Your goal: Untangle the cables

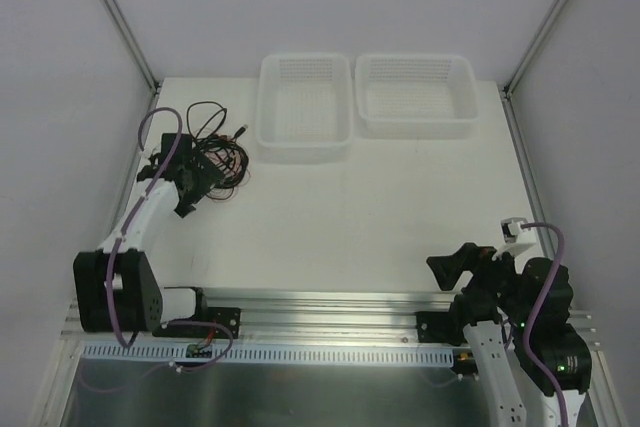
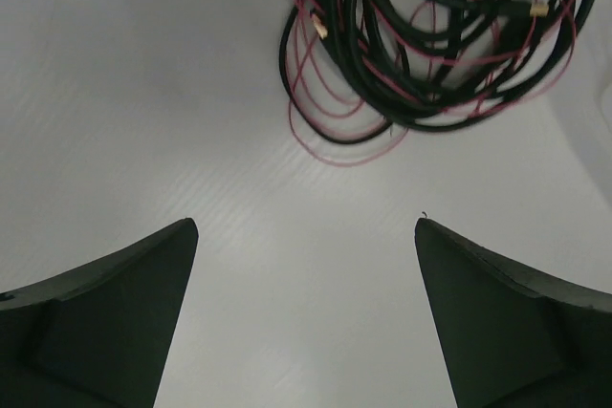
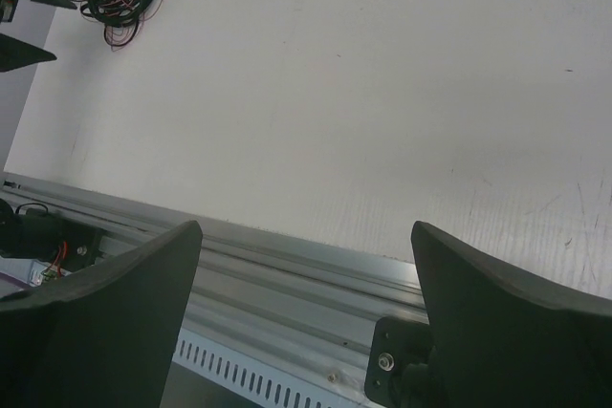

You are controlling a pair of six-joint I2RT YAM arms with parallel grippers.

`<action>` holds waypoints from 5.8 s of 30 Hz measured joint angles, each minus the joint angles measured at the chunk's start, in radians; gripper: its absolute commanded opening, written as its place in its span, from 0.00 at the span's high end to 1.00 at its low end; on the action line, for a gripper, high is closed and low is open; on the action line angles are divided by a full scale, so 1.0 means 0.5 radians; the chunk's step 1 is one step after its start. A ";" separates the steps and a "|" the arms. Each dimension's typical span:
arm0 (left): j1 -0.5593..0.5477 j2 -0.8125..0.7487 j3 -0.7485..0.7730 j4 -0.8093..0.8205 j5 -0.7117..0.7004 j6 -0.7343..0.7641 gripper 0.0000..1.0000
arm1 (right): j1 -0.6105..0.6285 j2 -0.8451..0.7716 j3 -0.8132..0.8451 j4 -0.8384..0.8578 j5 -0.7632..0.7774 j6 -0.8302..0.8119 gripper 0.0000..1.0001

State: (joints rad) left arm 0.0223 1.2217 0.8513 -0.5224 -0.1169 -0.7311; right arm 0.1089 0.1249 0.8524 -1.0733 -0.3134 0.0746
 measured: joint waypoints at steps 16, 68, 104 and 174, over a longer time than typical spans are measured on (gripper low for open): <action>0.091 1.205 0.677 0.244 -0.120 -0.061 0.42 | 0.005 -0.098 -0.047 -0.037 -0.019 -0.084 0.03; -1.669 0.549 0.314 -0.091 0.039 0.709 0.04 | 0.989 1.442 -0.343 1.009 0.360 -0.184 0.12; -1.292 0.179 -0.266 0.349 -0.034 -0.220 1.00 | 0.968 1.214 0.210 0.905 0.978 -0.501 0.99; -1.953 0.214 -0.164 0.281 -0.051 -0.278 1.00 | 1.768 1.946 -0.209 1.391 1.025 -0.153 0.26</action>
State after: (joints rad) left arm -0.9543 1.3289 0.7692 -0.3820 -0.1425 -0.8703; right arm 0.9928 1.0977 0.7479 -0.3779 0.1993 -0.0017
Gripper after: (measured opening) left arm 0.035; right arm 0.772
